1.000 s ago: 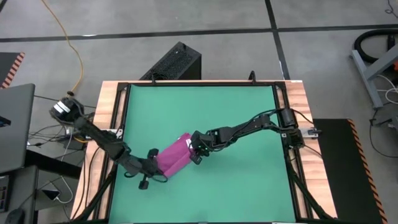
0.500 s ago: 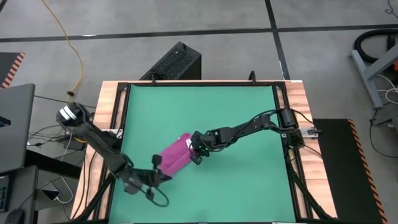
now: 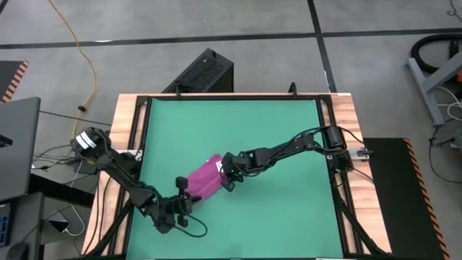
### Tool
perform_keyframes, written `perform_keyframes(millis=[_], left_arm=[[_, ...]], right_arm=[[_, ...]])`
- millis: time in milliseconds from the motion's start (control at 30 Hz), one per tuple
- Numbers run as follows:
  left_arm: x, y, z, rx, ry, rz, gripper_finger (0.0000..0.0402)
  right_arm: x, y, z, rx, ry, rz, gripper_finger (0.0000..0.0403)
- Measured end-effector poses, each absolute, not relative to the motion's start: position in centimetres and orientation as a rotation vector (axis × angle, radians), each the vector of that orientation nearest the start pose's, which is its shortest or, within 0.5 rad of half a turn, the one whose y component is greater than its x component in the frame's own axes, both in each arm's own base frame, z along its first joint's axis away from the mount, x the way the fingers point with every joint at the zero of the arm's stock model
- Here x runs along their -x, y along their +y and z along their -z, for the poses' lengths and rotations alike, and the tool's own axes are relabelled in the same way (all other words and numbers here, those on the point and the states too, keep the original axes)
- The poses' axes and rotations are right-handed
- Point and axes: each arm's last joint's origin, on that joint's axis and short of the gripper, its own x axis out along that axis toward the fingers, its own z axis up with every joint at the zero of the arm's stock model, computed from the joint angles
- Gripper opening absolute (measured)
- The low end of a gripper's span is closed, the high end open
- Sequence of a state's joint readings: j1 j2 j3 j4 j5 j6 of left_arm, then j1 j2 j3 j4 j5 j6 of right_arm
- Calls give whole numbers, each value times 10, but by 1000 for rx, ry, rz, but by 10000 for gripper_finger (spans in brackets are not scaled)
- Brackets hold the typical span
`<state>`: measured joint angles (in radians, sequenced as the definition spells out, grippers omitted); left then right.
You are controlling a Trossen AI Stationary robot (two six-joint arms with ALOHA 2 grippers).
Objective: Roll towel into tight, uniform cylinder
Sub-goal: Roll the pink towel
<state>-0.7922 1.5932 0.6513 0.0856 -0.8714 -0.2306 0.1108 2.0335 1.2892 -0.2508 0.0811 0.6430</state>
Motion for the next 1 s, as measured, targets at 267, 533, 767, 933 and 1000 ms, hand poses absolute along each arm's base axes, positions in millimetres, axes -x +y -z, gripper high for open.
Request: perform_keyframes(millis=[267,533,767,933,1000], left_arm=[[-208,-180,-126,-391,611,-147,0],[-204,-178,-111,-380,675,-190,0],[-203,-178,-92,-362,734,-213,0],[-202,-178,-89,-358,753,-205,0],[-202,-178,-89,-360,755,-200,0]], right_arm=[[-409,43,-137,-494,958,290,20],[-409,43,-137,-495,957,290,29],[-408,48,-139,-456,933,314,76],[-405,54,-151,-384,891,326,95],[-403,57,-160,-344,865,336,100]])
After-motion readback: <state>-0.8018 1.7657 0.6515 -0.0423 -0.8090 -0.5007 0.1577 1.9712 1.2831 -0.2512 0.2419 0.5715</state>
